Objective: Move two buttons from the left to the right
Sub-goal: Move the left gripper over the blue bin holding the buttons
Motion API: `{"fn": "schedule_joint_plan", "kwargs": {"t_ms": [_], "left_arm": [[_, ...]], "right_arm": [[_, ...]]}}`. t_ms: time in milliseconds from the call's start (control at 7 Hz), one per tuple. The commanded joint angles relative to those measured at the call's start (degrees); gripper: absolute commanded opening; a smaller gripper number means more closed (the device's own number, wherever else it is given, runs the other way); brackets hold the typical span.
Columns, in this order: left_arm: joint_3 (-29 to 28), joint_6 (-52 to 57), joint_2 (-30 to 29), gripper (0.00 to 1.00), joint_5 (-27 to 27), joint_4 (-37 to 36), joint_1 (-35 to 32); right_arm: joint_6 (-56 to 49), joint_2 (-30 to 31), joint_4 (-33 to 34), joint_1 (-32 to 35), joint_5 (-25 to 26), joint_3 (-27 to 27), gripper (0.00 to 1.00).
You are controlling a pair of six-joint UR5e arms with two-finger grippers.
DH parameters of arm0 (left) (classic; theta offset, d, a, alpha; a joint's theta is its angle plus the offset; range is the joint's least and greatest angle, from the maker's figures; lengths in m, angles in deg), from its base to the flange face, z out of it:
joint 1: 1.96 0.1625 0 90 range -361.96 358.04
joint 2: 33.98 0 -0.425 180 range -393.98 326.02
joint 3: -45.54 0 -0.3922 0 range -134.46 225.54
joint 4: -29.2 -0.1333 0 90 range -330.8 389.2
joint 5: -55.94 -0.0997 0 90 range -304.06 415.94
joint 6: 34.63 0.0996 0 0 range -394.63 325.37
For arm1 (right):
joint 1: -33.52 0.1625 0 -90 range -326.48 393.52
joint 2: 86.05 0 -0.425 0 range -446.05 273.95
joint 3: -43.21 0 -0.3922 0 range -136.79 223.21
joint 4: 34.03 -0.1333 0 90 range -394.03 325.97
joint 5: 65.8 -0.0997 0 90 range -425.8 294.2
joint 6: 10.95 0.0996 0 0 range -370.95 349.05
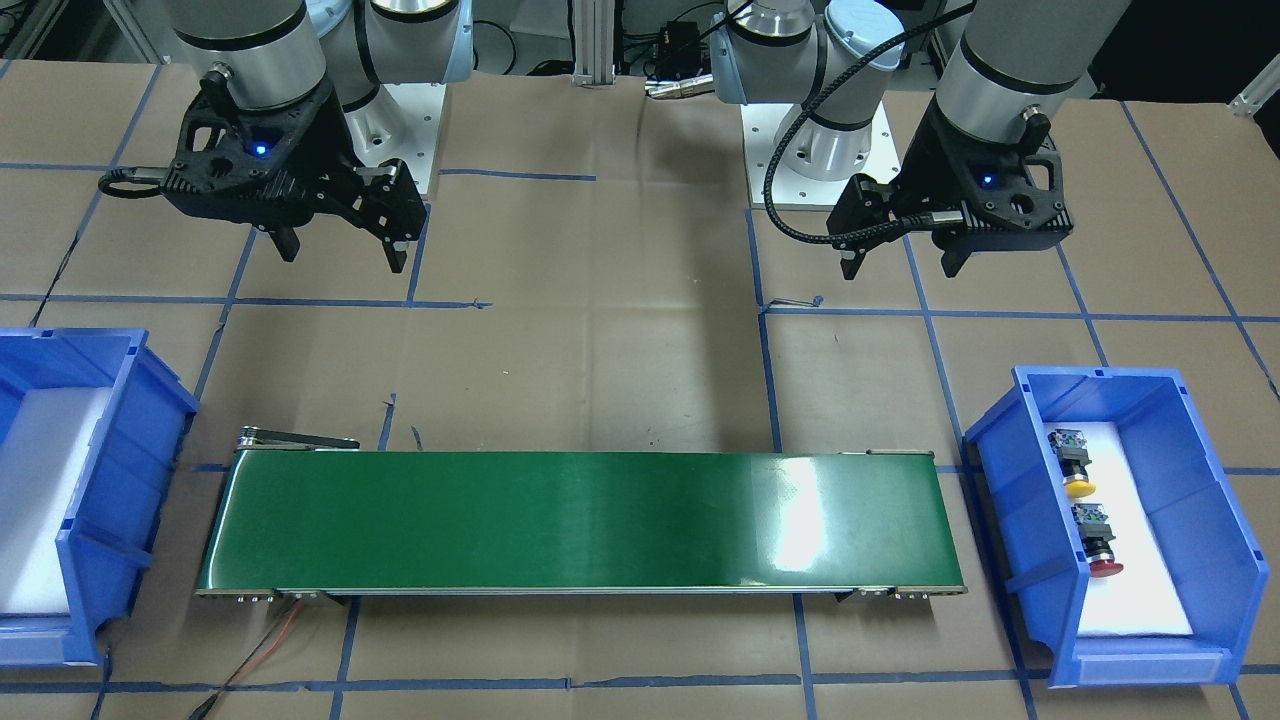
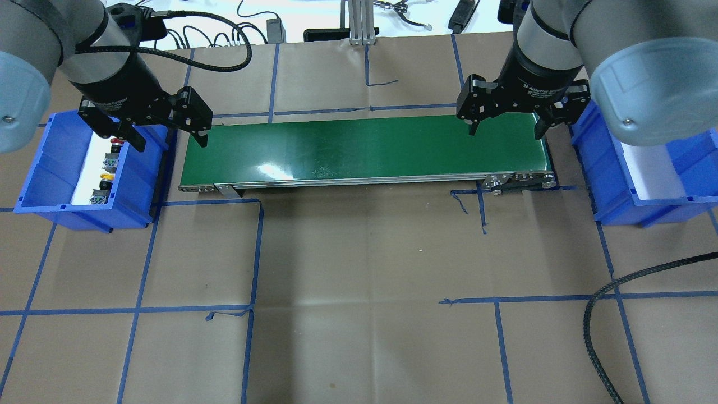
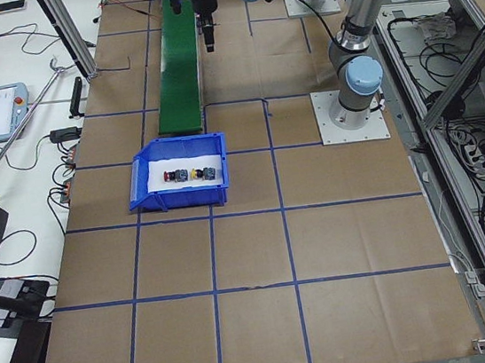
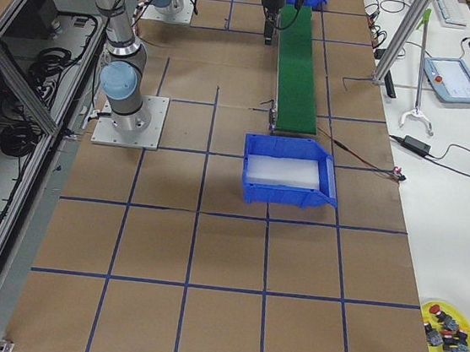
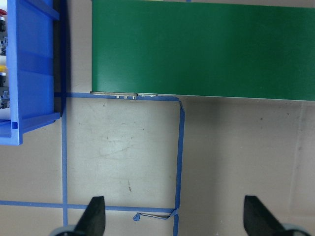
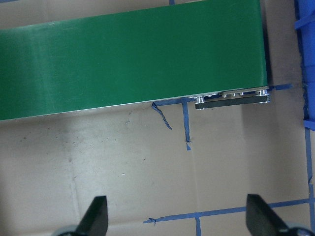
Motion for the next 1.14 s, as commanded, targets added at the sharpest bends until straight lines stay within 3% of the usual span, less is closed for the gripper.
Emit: {"fn": "schedule_joint_plan", "kwargs": {"t_ms": [0, 1000], "left_arm": [[0.0, 0.0, 0.2, 1.0, 0.1, 0.0, 0.0], [1.3, 1.0, 1.4, 1.0, 0.2, -0.2, 1.1]], "right_arm": [[0.0, 0.0, -0.2, -2.0, 0.0, 0.1, 1.0], [-0.2, 0.1, -0.2, -1.7, -0.1, 0.1, 1.0]]}}
